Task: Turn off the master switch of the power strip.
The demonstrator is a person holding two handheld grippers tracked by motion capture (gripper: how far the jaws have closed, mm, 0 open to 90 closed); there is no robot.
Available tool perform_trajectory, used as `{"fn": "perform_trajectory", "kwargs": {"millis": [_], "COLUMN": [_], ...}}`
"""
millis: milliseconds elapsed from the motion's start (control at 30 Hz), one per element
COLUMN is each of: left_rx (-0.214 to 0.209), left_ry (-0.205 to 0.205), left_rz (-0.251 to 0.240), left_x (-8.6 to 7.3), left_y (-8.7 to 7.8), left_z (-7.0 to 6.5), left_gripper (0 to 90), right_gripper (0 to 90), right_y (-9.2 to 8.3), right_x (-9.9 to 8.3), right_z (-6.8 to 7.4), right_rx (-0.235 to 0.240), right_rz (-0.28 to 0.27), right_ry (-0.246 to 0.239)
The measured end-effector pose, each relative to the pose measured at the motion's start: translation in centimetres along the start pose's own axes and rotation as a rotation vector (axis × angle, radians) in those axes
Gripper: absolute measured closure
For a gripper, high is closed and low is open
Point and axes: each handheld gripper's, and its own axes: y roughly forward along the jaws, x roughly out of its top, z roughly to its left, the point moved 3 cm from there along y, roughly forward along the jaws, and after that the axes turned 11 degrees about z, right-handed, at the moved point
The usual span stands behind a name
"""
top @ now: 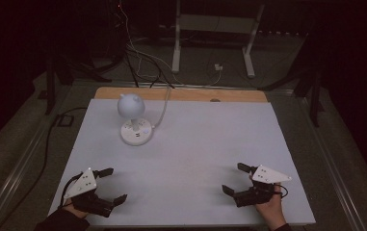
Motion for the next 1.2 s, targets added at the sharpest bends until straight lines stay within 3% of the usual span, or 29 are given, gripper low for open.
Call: {"fn": "perform_trajectory", "kwargs": {"millis": [300, 633, 1033, 1200], "left_rx": [0.004, 0.01, -0.003, -0.028], "left_ry": [0.015, 0.034, 0.058, 0.064], "left_rz": [0.027, 0.047, 0.057, 0.067], "left_x": [-0.1, -0.1, 0.2, 0.4], "left_y": [0.2, 0.4, 0.5, 0.6], "left_z": [-0.2, -0.4, -1.2, -1.6], "left_gripper": [0.2, 0.2, 0.2, 0.2], "right_gripper": [0.0, 0.0, 0.0, 0.0], "right_y": [0.2, 0.7, 0.4, 0.3], "right_x": [0.0, -0.2, 0.2, 0.3], "right_z": [0.3, 1.1, 1.3, 1.5], "right_rx": [-0.017, -0.048, -0.057, -0.054], "right_rz": [0.019, 0.023, 0.016, 0.008], "right_ry": [-0.027, -0.092, -0.104, -0.103]}}
